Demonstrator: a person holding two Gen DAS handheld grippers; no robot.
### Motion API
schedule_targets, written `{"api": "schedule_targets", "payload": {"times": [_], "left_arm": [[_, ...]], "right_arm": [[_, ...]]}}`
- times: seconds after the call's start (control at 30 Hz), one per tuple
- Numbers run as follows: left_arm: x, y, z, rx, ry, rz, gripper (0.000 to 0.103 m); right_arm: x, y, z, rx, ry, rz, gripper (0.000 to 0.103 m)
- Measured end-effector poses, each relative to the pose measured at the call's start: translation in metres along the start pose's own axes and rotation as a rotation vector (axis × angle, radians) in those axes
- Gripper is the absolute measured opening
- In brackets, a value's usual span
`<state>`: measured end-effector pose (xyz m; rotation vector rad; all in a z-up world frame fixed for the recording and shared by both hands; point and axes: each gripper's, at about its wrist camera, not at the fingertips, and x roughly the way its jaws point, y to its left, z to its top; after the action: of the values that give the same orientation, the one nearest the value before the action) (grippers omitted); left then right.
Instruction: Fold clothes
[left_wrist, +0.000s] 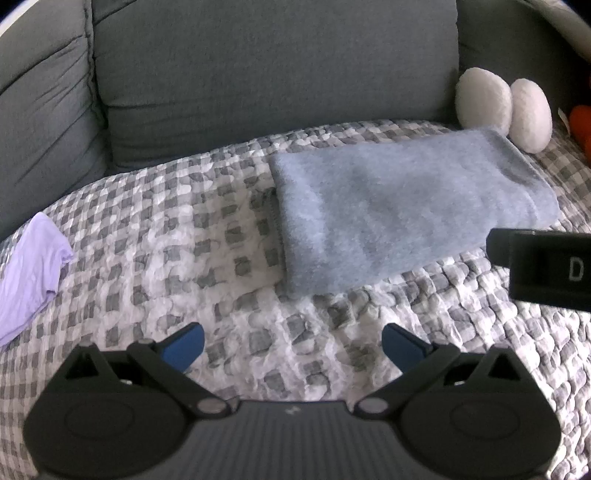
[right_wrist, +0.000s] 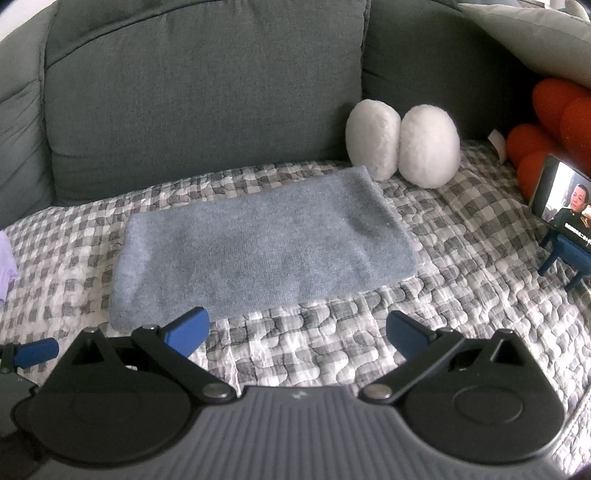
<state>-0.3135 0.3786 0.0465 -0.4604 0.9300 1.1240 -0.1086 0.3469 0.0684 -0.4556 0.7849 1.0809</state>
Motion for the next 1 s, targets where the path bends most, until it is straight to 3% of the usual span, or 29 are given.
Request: {"api": "schedule_targets", "payload": {"times": [1.0], "left_arm": [[-0.0013,-0.001,-0.0002,0.007,-0.003,0.001,0.102]], "right_arm": [[-0.0017,-0.0004,-0.0039,-0.004,-0.006,0.004,0.103]]}}
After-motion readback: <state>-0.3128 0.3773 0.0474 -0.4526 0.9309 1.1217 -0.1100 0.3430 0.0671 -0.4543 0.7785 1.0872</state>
